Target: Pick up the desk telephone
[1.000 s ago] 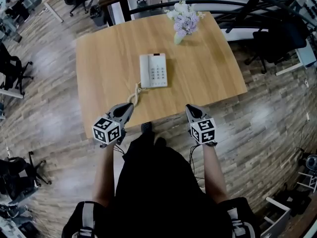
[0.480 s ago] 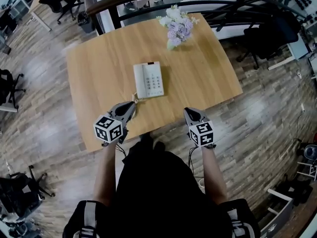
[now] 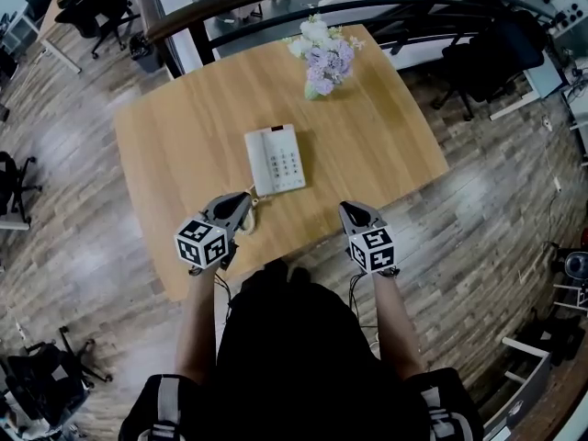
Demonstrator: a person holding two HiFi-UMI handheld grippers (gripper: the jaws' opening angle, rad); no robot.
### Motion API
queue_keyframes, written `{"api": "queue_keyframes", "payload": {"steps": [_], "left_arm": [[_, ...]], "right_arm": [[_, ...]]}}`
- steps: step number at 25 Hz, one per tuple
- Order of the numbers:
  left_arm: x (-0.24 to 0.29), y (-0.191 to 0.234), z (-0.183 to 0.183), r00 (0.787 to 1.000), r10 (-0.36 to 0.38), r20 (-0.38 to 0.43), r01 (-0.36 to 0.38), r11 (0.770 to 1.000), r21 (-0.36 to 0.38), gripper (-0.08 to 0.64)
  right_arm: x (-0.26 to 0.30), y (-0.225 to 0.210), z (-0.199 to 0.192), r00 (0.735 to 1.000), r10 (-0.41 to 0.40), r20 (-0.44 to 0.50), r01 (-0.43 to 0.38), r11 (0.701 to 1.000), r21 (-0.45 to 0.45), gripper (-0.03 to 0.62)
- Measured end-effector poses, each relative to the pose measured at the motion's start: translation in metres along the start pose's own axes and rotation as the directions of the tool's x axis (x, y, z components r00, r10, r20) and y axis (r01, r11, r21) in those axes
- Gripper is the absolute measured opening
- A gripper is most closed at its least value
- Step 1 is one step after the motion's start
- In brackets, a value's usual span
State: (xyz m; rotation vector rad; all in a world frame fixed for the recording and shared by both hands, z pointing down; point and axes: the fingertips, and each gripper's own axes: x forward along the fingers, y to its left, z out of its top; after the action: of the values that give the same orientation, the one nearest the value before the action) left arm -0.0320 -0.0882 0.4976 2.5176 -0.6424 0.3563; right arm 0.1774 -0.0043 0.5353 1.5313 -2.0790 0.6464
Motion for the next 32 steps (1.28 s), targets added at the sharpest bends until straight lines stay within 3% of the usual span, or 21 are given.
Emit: {"api": "queue_keyframes", "payload": {"steps": [18,32], "left_arm": [[-0.013,0.043,-0.008,1.0,-0.022,-0.015,0.021,1.0,-0.014,0.021],[-0.011,0.066,-0.009,0.999,0.045,0.0,-0.045,0.997,-0.056,0.021]], "right_arm": [[0.047,0.037,0.01,1.0,0.012,-0.018,-0.012,1.0,0.017,0.026],[0.076,0.029,0.027,0.997,0.068,-0.036,-0.069,0.997,-0.019,0.026]]}}
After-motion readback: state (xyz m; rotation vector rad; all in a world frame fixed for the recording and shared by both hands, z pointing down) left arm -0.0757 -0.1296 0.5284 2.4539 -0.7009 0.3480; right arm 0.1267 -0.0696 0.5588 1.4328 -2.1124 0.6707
